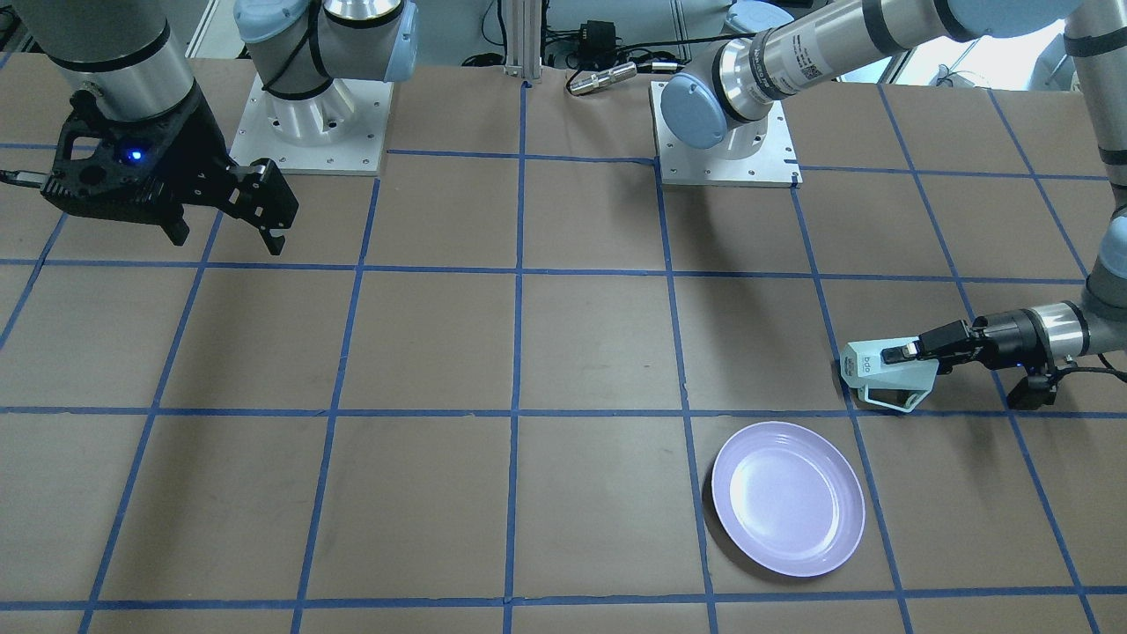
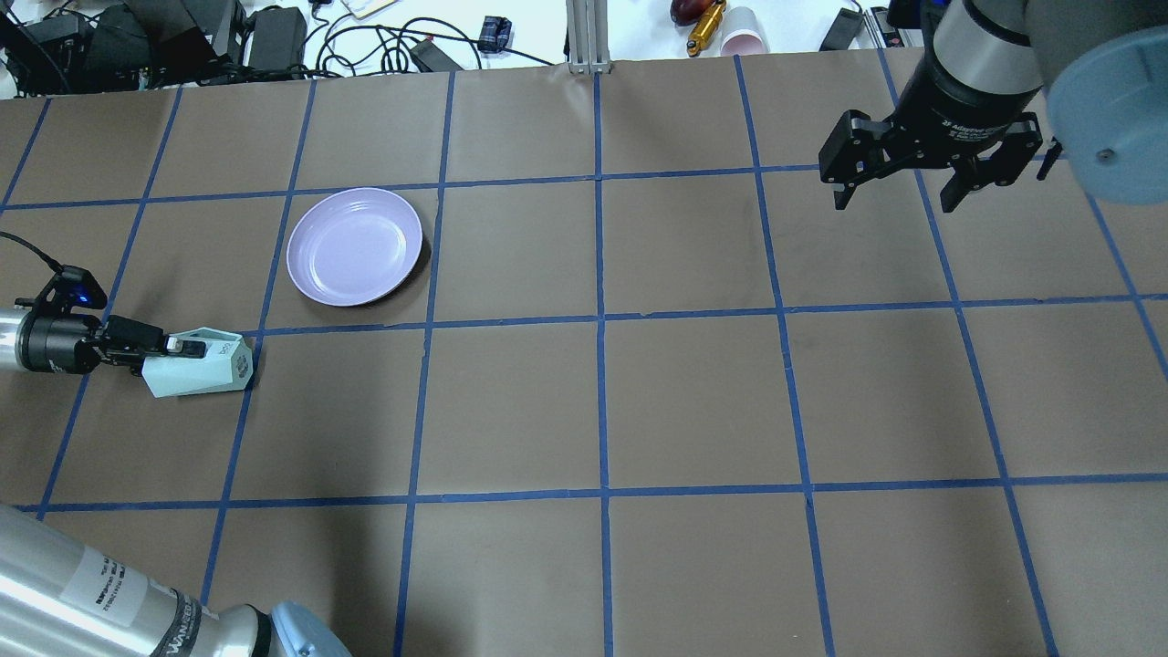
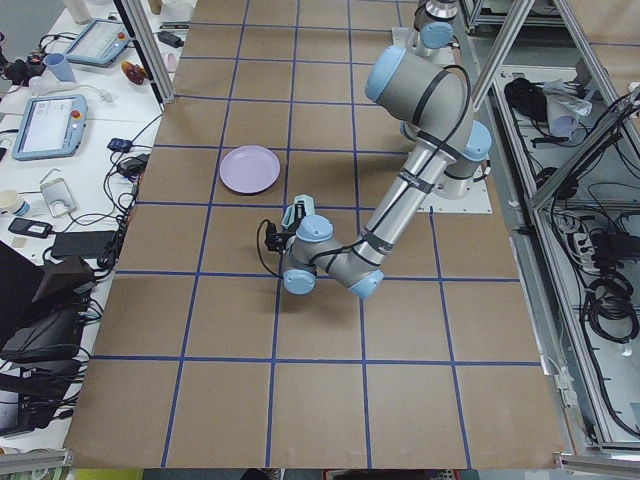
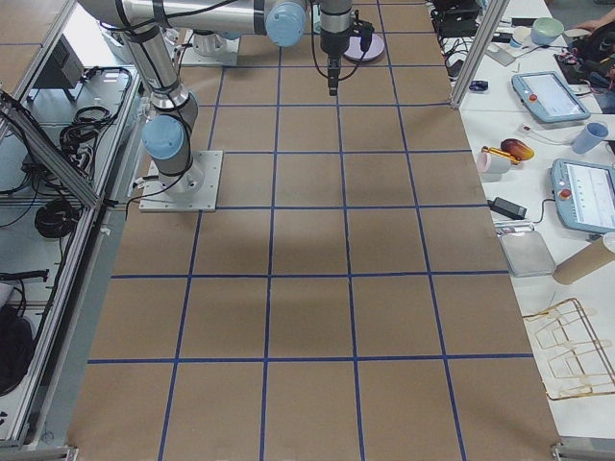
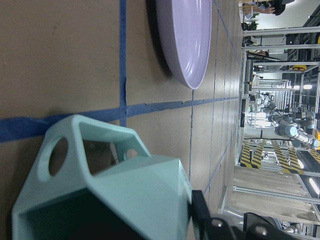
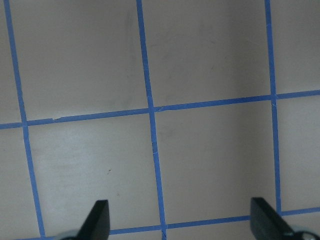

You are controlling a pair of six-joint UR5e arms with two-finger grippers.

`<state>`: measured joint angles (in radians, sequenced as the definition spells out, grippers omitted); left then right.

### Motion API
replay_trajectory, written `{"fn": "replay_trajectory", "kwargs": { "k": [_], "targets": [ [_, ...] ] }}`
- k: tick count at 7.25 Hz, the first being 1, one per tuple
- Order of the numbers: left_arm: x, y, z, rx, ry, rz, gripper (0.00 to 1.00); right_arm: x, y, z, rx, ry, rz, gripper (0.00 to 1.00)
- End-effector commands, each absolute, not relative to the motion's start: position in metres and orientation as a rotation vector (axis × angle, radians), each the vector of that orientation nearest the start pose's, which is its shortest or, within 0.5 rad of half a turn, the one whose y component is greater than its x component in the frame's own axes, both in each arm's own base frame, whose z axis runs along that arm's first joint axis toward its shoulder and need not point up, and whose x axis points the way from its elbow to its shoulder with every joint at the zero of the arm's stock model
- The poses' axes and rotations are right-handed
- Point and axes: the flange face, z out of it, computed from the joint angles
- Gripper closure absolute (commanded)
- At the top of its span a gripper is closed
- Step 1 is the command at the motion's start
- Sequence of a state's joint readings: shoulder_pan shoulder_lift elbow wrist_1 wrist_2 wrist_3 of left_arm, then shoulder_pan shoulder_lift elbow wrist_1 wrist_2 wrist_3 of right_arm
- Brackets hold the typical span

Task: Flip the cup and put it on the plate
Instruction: 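Close the left gripper on the cup rim and tilt it upright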

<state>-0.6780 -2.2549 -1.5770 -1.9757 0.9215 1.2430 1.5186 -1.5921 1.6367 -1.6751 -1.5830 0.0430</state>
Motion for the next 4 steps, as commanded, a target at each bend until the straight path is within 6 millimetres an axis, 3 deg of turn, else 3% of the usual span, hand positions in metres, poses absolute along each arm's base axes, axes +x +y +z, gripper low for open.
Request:
{"fn": "replay_trajectory", "kwargs": {
  "k": [1,4],
  "targets": [
    [0.304,-0.494,0.120,0.056,-1.944,0.006,1.00,0.107,-0.495,0.476,0.150,3.148,-0.092,0.00],
    [0.302,-0.498,0.155,0.076,-1.959,0.056,1.00,0.106,-0.494,0.477,0.150,3.149,-0.094,0.00]
  ]
}}
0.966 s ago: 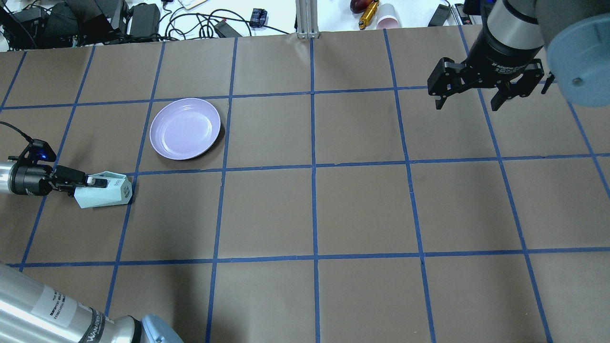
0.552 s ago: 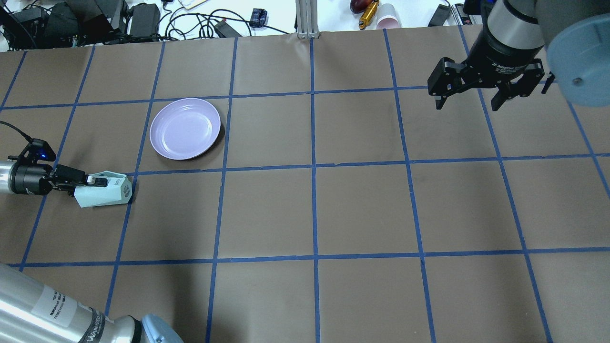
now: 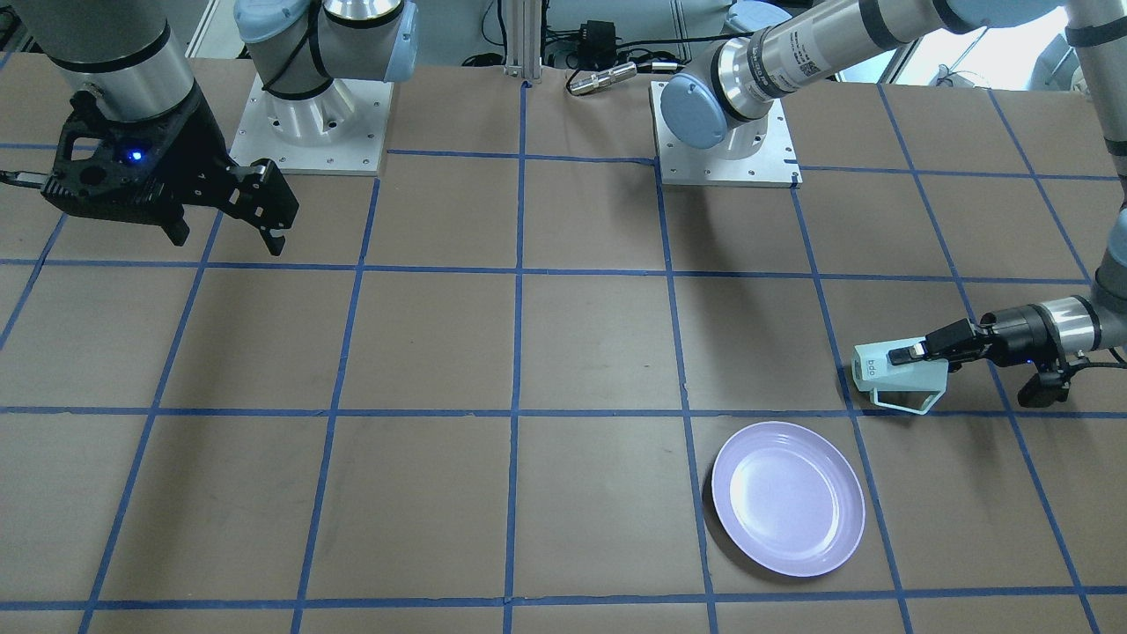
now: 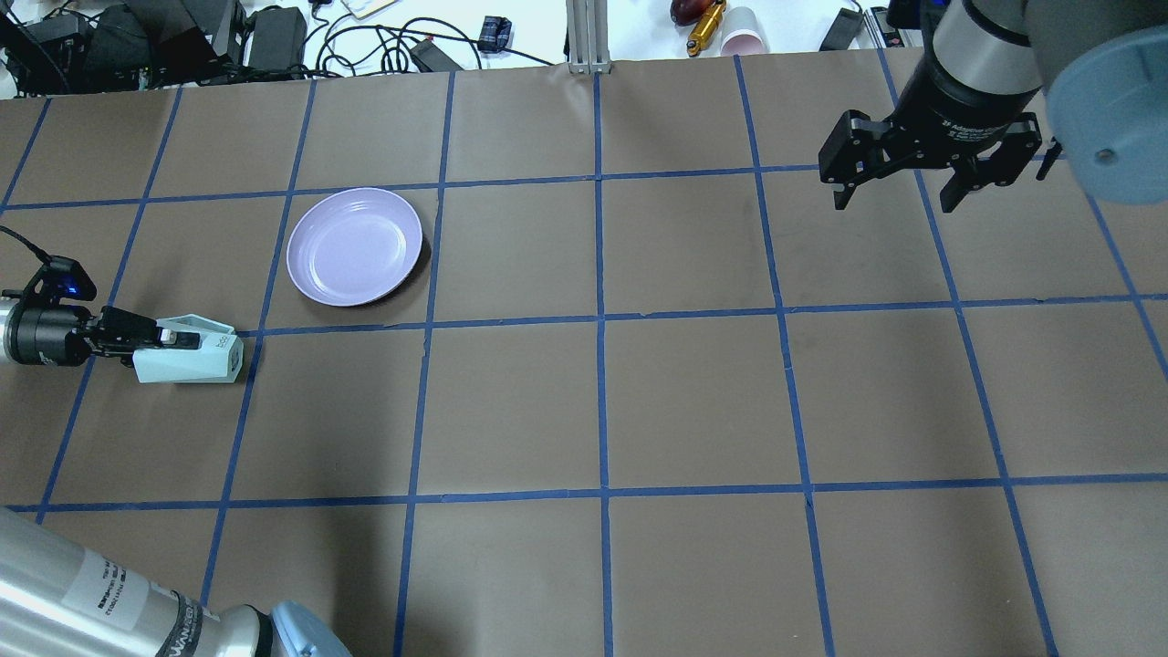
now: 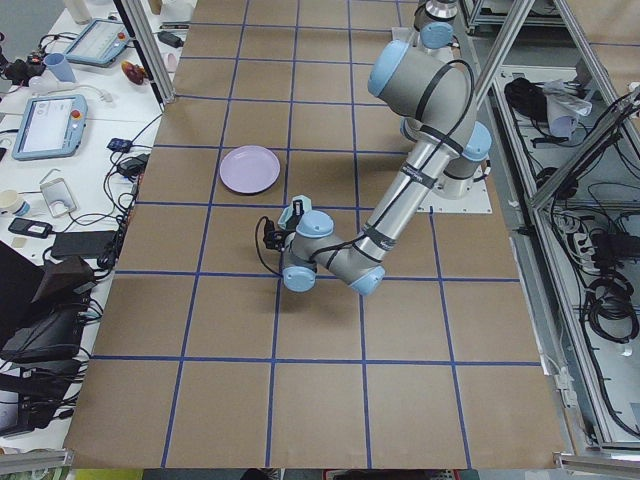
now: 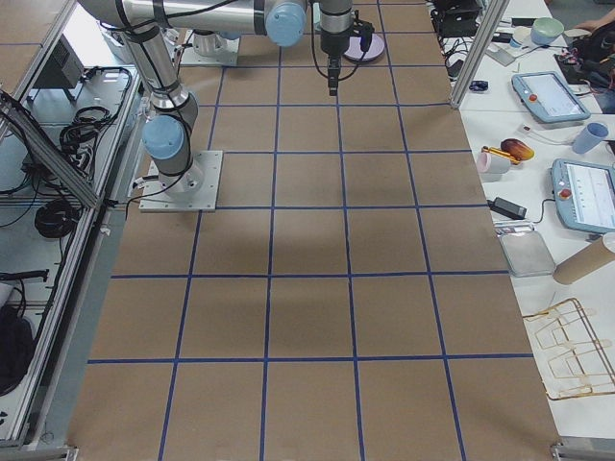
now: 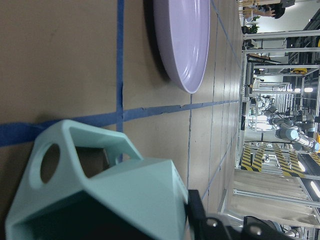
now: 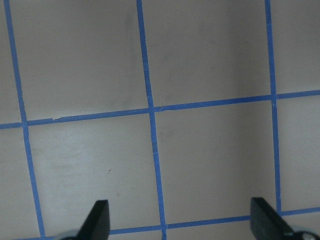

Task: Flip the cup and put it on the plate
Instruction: 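Close the left gripper on the cup rim and tilt it upright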

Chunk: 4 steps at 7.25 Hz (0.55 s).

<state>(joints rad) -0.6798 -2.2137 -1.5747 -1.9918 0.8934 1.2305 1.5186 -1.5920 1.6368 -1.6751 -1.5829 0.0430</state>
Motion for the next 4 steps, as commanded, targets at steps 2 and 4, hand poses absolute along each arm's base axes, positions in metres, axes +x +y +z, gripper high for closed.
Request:
{"fn": "replay_trajectory", "kwargs": {
  "k": [2,4],
  "targets": [
    [0.299,-0.502,0.176,0.074,-1.988,0.063,1.00,0.106,-0.495,0.476,0.150,3.149,-0.092,0.00],
    [0.276,-0.513,0.217,0.105,-2.042,0.019,1.00,0.107,-0.495,0.476,0.150,3.148,-0.092,0.00]
  ]
}}
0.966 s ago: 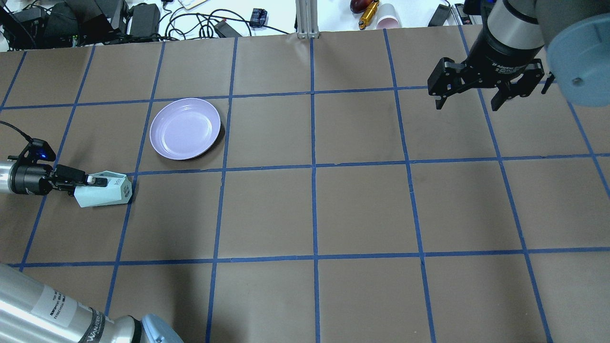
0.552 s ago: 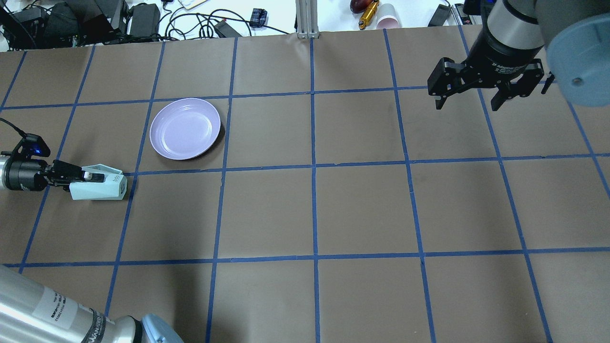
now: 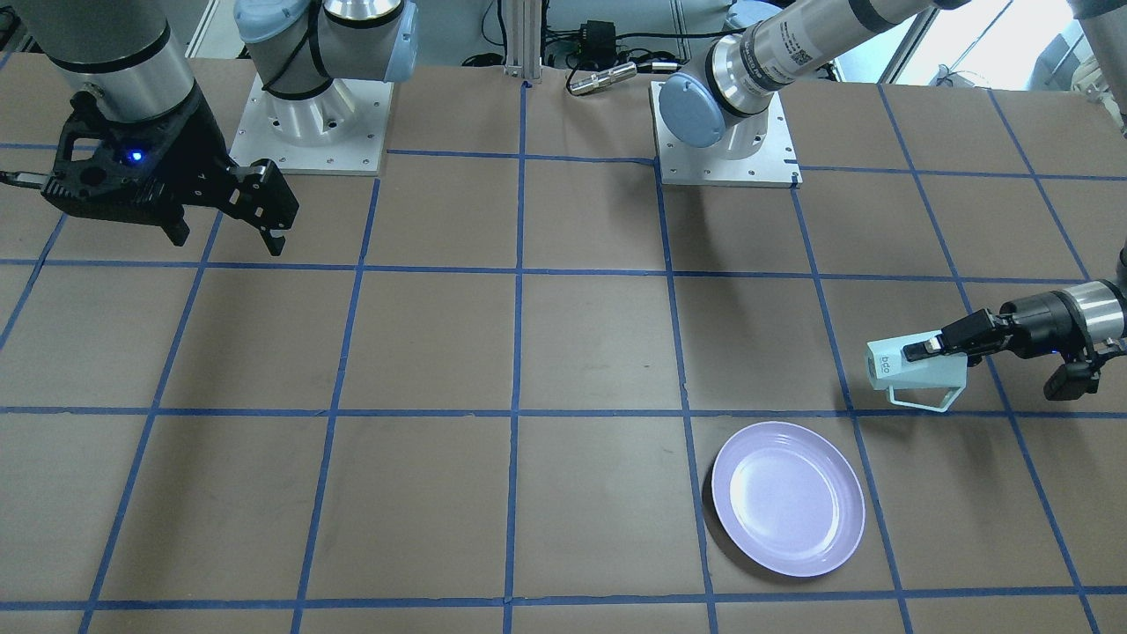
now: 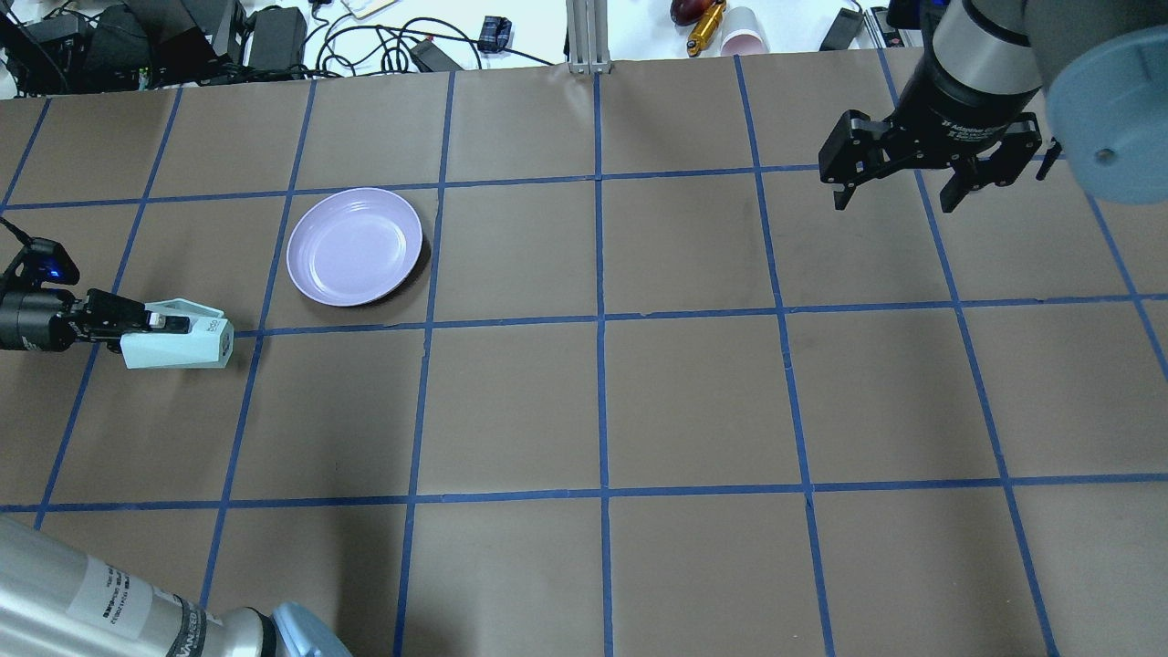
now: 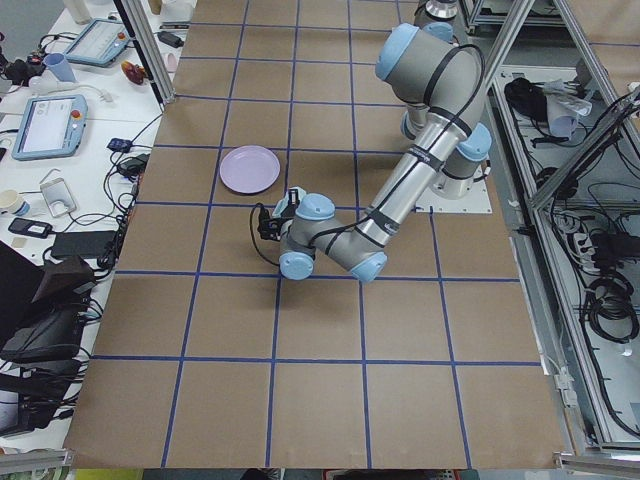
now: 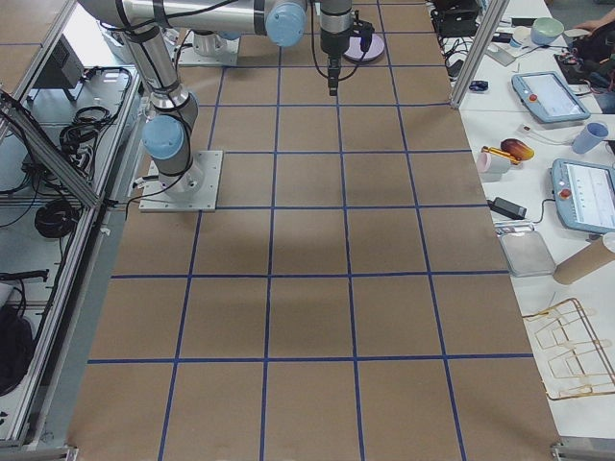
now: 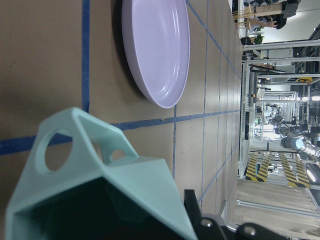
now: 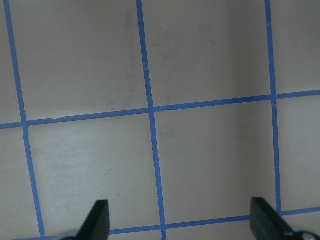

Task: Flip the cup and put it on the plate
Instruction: 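Lift the cup with the left gripper and carry it over the plate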

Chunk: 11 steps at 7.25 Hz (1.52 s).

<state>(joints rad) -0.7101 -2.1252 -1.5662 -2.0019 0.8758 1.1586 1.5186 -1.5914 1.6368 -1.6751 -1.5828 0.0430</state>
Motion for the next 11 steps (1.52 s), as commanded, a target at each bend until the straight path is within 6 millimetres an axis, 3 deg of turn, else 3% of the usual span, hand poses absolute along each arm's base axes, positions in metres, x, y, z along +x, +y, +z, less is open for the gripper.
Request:
{"fn": "replay_trajectory", "kwargs": {
  "k": [1,4,7,9,11],
  "targets": [
    [0.263,-0.517,0.236,0.079,-2.076,0.005,1.00,0.106,-0.494,0.476,0.150,3.149,-0.094,0.00],
    [0.222,-0.531,0.285,0.020,-2.287,-0.067,1.00,0.107,-0.494,0.476,0.150,3.148,-0.094,0.00],
    [0.154,-0.552,0.325,-0.119,-2.504,-0.114,1.00,0.106,-0.495,0.476,0.150,3.149,-0.092,0.00],
    [0.117,-0.570,0.338,-0.195,-2.703,-0.109,1.00,0.107,-0.494,0.476,0.150,3.148,-0.094,0.00],
    [0.080,-0.595,0.324,-0.257,-2.843,-0.065,1.00,0.107,-0.494,0.477,0.150,3.148,-0.094,0.00]
  ]
}}
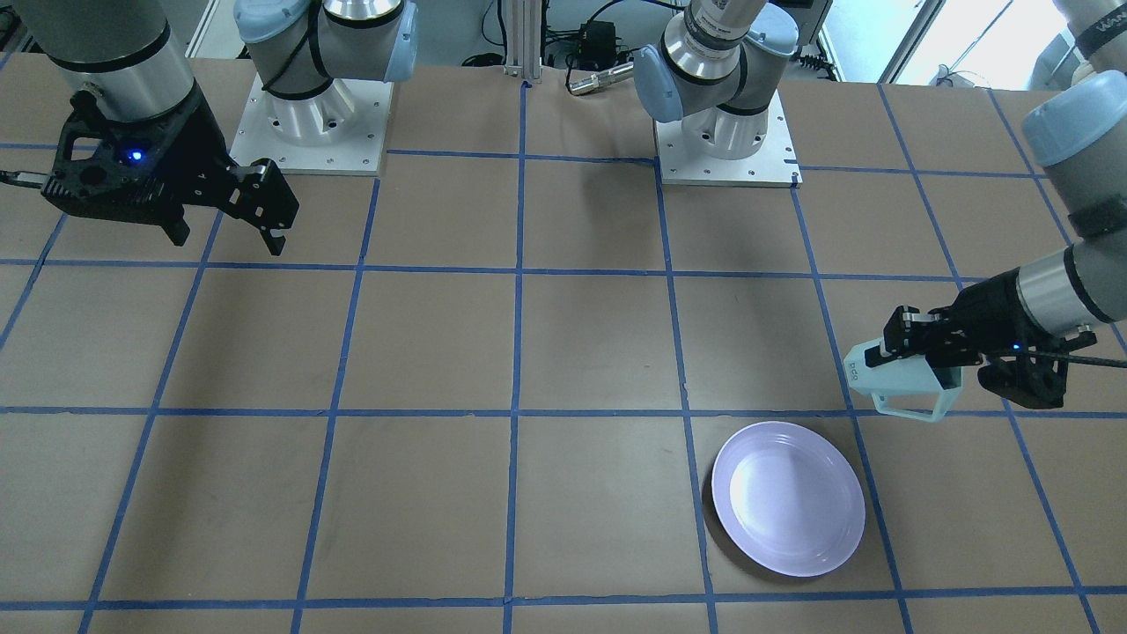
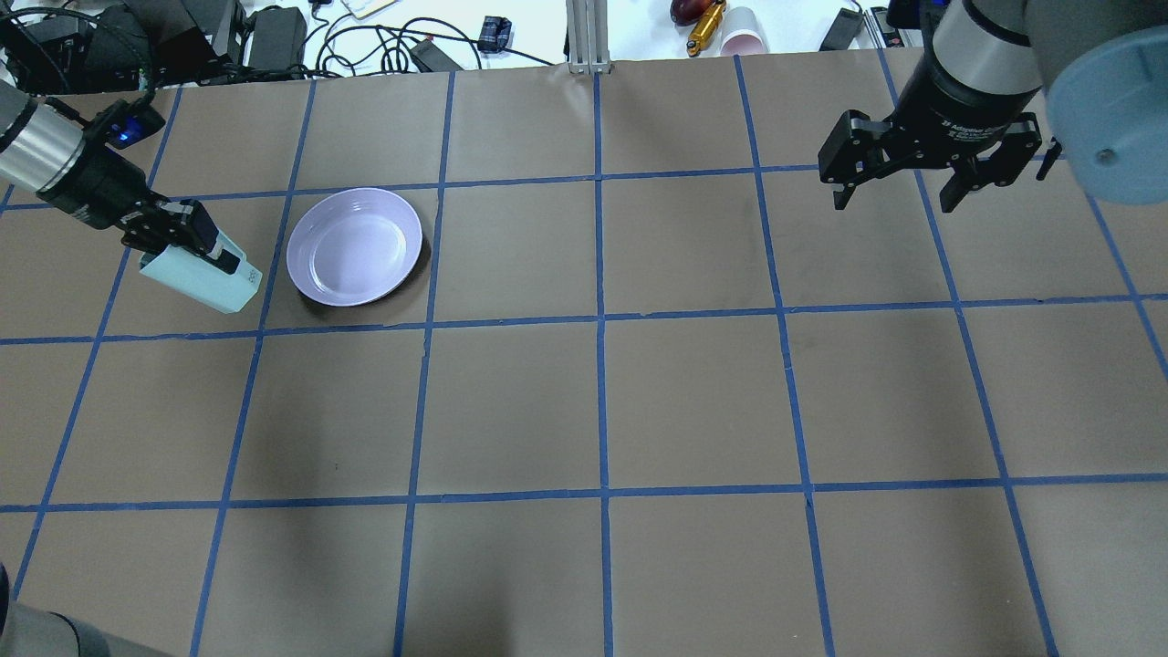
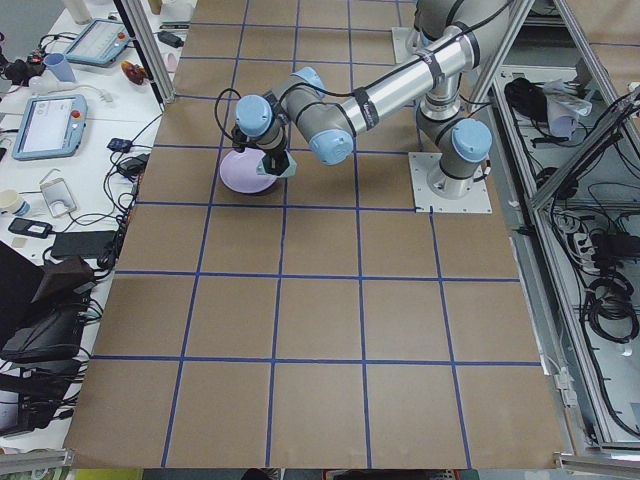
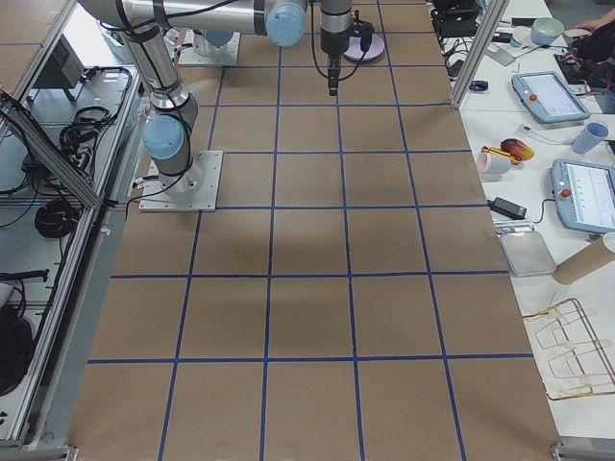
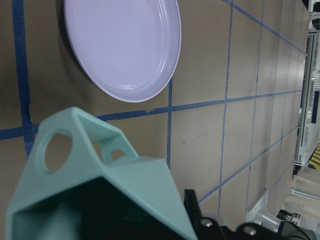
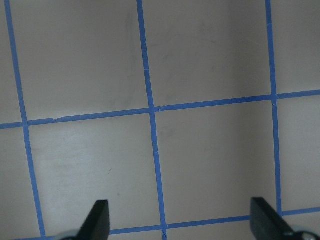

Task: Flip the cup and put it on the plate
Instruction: 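Lift the cup with the left gripper and carry it over the plate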

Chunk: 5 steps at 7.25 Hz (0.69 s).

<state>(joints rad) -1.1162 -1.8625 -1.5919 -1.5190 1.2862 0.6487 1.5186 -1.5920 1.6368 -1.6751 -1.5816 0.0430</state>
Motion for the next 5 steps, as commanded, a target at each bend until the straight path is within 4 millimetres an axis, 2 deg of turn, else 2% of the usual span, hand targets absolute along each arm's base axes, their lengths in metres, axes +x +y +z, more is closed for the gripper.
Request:
{"fn": "replay_trajectory", "kwargs": {
  "k": [1,2,3,5],
  "targets": [
    [0.057,-0.605,0.317,0.386,3.326,0.017,1.00,0.107,-0.495,0.476,0.150,3.148,-0.092,0.00],
    [0.041,-0.611,0.313,0.445,3.282,-0.069,1.00,0.107,-0.494,0.476,0.150,3.148,-0.094,0.00],
    [0.033,-0.615,0.305,0.479,3.239,-0.121,1.00,0.107,-0.494,0.477,0.150,3.148,-0.094,0.00],
    [-0.003,-0.625,0.296,0.581,3.128,-0.146,1.00,0.106,-0.494,0.476,0.150,3.149,-0.094,0.00]
  ]
}}
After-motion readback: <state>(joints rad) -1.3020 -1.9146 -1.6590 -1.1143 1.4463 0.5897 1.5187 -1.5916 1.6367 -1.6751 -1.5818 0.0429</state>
